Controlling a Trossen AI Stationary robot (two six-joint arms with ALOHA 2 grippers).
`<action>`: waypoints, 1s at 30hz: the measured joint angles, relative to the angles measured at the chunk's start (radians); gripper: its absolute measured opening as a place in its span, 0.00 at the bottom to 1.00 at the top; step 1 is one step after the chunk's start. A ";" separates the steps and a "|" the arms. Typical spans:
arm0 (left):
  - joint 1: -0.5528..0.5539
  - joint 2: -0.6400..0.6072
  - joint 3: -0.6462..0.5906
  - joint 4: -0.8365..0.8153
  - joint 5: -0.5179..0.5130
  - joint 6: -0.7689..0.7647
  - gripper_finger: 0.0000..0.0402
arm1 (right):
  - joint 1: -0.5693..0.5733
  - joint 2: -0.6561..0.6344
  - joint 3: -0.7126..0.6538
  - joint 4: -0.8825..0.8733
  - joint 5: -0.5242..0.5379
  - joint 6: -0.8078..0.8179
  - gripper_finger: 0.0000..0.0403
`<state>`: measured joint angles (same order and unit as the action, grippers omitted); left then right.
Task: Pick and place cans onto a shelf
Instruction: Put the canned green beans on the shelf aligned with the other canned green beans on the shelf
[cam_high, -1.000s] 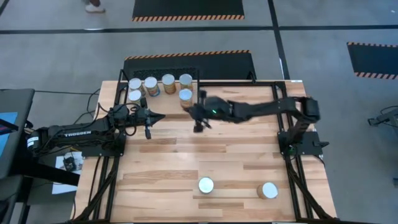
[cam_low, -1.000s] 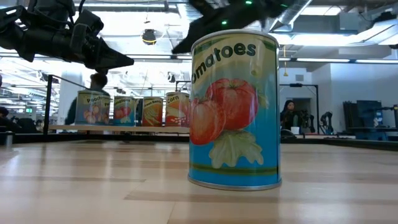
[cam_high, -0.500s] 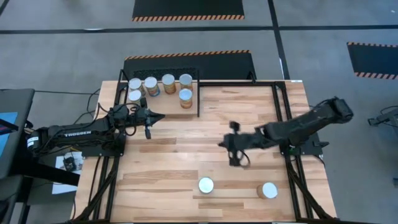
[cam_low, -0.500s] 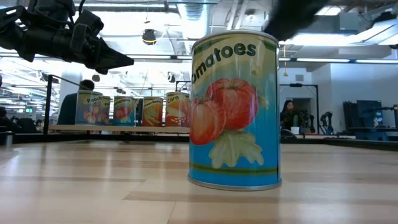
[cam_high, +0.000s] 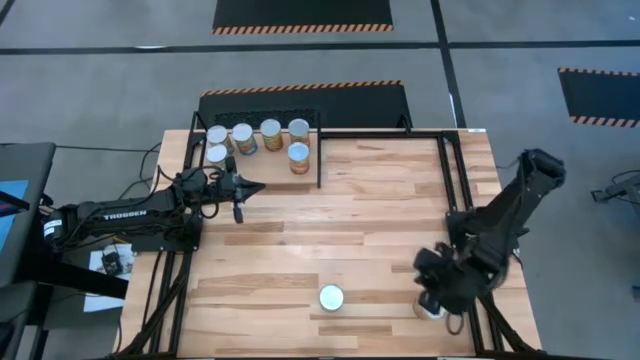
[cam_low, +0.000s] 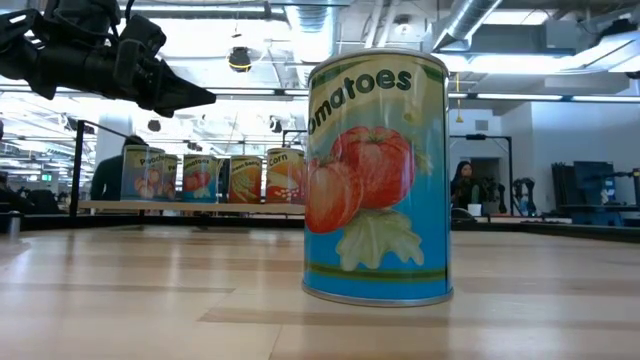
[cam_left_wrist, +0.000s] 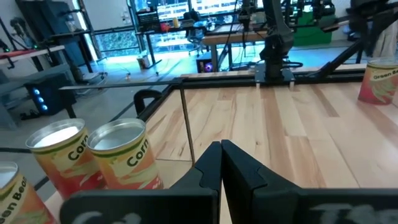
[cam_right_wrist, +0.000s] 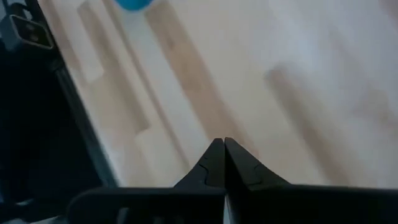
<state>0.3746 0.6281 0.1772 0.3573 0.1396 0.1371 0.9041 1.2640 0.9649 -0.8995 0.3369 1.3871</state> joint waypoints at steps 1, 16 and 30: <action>0.000 0.000 0.000 0.000 -0.008 0.000 0.00 | 0.028 0.000 0.000 -0.011 -0.001 0.053 0.03; 0.000 0.000 0.000 0.000 -0.062 0.001 0.00 | 0.170 0.025 0.000 -0.173 -0.212 0.427 0.40; 0.000 0.000 0.000 -0.007 -0.062 0.013 0.00 | 0.129 0.126 0.004 -0.103 -0.225 0.327 0.39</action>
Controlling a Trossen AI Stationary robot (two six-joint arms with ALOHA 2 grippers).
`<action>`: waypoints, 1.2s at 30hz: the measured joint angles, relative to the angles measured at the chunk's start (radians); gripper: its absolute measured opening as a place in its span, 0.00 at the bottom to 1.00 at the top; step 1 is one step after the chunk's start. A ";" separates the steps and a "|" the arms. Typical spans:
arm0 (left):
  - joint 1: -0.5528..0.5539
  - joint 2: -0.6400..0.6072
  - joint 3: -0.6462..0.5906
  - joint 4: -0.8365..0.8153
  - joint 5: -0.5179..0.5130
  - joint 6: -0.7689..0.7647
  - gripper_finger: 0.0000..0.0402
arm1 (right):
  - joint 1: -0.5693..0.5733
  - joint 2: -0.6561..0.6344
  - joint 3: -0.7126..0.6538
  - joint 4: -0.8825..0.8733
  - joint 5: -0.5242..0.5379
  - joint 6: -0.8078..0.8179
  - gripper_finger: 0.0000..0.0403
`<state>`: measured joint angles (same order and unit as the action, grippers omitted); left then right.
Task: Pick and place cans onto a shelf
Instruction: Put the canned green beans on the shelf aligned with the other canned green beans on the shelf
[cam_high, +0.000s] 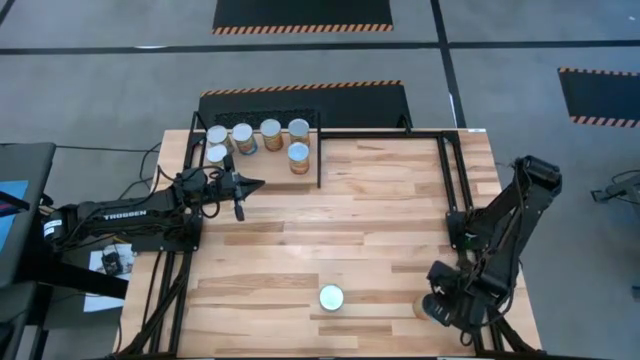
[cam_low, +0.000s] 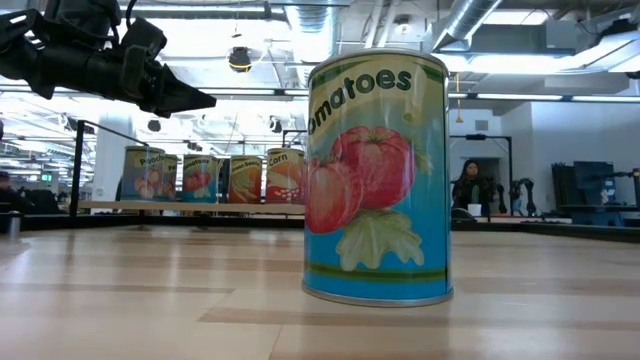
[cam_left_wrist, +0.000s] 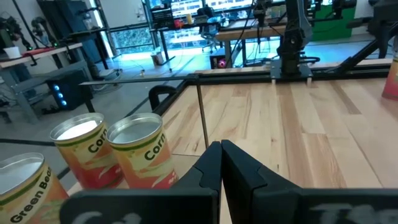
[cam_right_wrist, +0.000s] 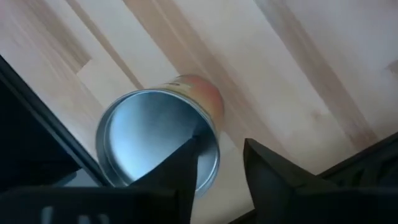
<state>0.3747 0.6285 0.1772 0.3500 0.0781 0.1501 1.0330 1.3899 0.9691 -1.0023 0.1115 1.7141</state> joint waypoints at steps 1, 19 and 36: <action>0.000 0.000 0.000 0.000 0.000 0.000 0.00 | -0.010 0.000 0.000 -0.003 -0.014 -0.015 0.37; 0.000 0.000 0.000 -0.002 0.000 -0.013 0.00 | -0.496 -0.120 0.095 0.004 0.002 -0.680 0.02; 0.000 0.000 0.000 -0.004 0.001 -0.013 0.00 | -0.997 0.364 0.417 0.397 -0.121 -1.357 0.02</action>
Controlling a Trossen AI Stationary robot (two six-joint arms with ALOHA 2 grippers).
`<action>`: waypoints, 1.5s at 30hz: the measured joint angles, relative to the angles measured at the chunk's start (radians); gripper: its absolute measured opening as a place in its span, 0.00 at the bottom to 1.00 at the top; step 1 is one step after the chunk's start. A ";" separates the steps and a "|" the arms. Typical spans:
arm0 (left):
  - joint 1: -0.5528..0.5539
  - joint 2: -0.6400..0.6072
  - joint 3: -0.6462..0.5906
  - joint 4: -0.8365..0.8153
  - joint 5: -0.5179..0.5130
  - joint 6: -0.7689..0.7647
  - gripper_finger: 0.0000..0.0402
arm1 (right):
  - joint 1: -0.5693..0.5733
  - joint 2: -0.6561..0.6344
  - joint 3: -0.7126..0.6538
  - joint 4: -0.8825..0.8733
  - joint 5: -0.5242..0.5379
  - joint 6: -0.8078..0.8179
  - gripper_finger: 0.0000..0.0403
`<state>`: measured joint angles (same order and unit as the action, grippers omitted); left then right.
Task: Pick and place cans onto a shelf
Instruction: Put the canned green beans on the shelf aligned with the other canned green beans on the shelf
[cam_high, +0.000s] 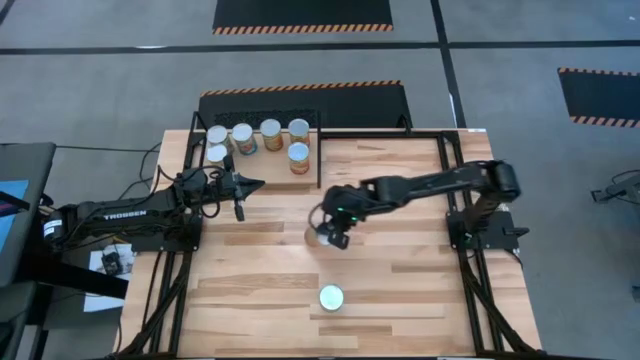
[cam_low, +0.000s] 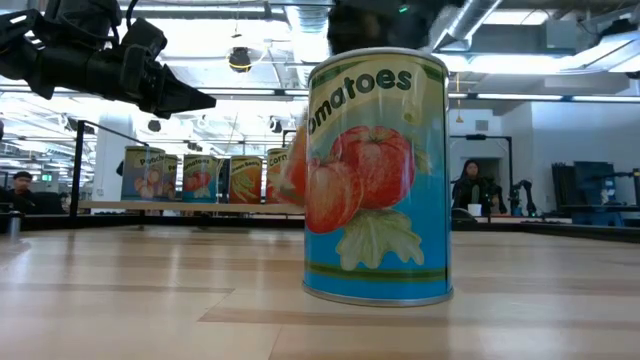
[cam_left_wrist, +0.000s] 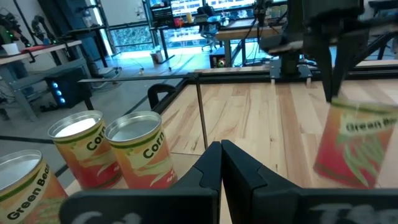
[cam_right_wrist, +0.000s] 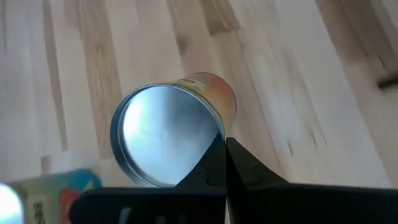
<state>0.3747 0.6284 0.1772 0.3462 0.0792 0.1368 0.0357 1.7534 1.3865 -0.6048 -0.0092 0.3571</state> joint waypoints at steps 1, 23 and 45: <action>0.000 0.000 0.000 0.000 0.000 0.000 0.00 | -0.004 0.029 0.029 0.001 -0.009 -0.022 0.02; 0.000 0.000 0.000 -0.020 0.002 -0.006 0.00 | -0.032 0.200 0.249 0.004 0.012 -0.234 0.22; -0.013 0.000 0.000 -0.042 0.065 -0.043 0.00 | 0.048 -0.217 -0.285 0.442 0.073 -0.489 0.05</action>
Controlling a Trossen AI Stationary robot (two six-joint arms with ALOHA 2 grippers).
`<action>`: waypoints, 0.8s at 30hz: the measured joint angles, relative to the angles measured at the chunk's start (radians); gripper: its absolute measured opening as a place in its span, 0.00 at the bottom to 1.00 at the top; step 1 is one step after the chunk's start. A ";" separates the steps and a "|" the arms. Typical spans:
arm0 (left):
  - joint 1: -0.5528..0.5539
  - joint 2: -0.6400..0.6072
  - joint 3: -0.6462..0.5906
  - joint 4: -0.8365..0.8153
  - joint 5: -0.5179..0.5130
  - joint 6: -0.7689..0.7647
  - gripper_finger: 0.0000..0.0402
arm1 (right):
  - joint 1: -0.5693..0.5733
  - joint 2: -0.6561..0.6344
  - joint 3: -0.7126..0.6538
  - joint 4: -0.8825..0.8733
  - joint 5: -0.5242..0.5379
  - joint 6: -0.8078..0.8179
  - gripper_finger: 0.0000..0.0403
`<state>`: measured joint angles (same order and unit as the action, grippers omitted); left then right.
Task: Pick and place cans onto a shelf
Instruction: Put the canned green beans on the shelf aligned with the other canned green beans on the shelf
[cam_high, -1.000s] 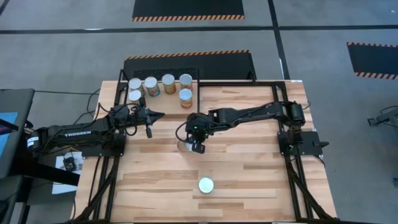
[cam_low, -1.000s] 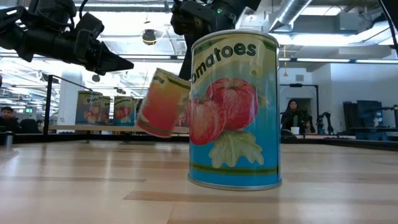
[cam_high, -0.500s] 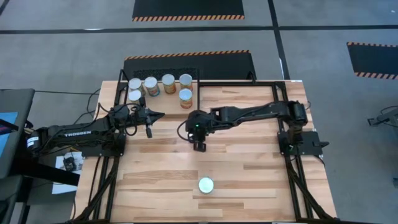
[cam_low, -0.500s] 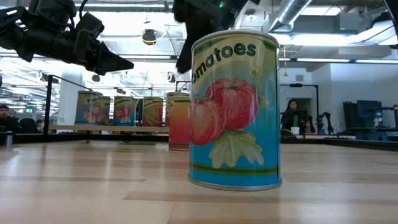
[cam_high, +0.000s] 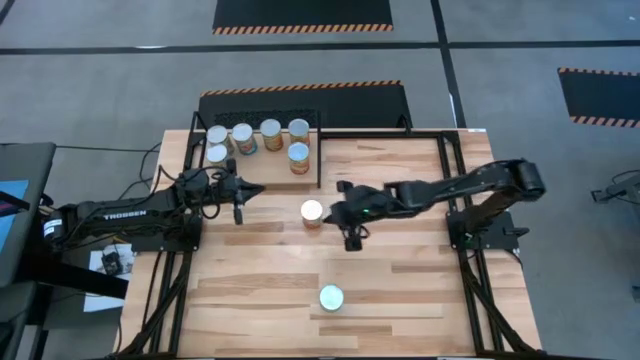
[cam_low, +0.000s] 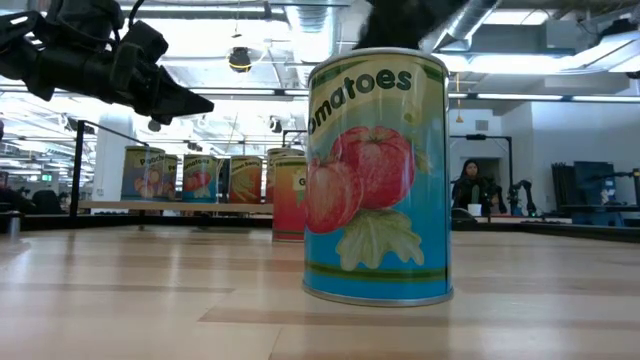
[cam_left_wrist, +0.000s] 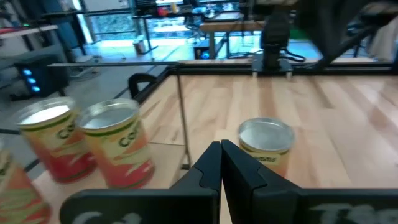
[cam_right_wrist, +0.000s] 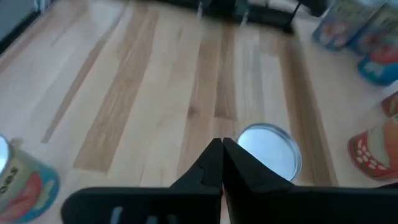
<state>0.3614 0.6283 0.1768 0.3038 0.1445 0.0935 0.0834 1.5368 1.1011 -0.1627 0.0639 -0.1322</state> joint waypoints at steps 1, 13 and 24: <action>-0.008 0.000 0.000 0.001 0.001 0.000 0.00 | -0.001 -0.025 -0.068 0.085 0.002 -0.001 0.06; -0.165 0.011 0.033 0.008 -0.096 -0.009 0.00 | -0.087 -0.209 -0.636 0.856 0.020 -0.007 0.03; -0.324 0.187 0.147 0.000 -0.267 -0.029 0.00 | -0.205 -0.224 -0.767 0.963 0.021 0.070 0.06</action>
<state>0.0375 0.8157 0.3237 0.3035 -0.1227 0.0647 -0.1220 1.3132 0.3343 0.8002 0.0845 -0.0622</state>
